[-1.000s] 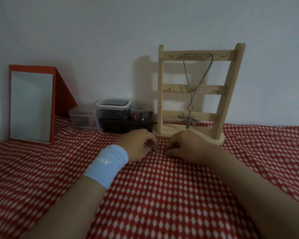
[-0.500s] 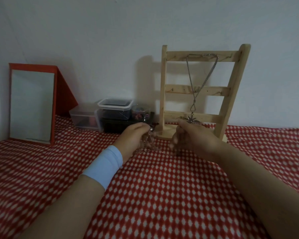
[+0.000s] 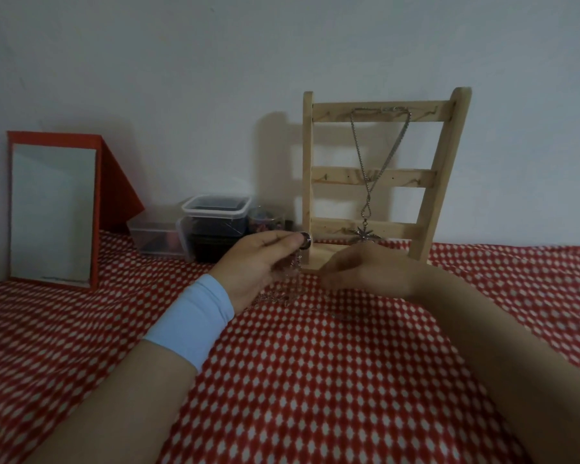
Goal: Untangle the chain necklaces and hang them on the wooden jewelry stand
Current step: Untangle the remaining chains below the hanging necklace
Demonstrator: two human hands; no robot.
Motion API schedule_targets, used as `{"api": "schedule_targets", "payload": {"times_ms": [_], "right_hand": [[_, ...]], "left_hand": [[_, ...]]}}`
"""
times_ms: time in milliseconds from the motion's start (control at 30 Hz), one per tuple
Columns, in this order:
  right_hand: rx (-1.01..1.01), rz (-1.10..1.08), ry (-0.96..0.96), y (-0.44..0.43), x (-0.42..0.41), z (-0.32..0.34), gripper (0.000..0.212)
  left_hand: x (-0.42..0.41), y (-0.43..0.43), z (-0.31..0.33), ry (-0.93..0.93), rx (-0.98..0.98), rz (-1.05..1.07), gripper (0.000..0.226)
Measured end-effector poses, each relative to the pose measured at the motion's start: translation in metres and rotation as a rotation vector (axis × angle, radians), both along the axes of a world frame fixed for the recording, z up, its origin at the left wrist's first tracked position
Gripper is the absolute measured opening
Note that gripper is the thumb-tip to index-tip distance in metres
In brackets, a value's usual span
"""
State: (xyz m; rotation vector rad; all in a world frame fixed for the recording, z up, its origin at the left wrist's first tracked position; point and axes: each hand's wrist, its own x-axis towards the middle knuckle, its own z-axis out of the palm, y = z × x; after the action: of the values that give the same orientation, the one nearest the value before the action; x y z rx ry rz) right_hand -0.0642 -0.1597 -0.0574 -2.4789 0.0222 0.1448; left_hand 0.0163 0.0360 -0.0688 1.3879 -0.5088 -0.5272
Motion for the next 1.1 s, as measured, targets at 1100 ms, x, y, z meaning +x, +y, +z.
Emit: {"api": "schedule_targets", "payload": {"times_ms": [1100], "right_hand": [[0.642, -0.255, -0.146, 0.019, -0.001, -0.004, 0.019]], "left_hand": [[-0.013, -0.007, 0.010, -0.246, 0.162, 0.117, 0.026]]}}
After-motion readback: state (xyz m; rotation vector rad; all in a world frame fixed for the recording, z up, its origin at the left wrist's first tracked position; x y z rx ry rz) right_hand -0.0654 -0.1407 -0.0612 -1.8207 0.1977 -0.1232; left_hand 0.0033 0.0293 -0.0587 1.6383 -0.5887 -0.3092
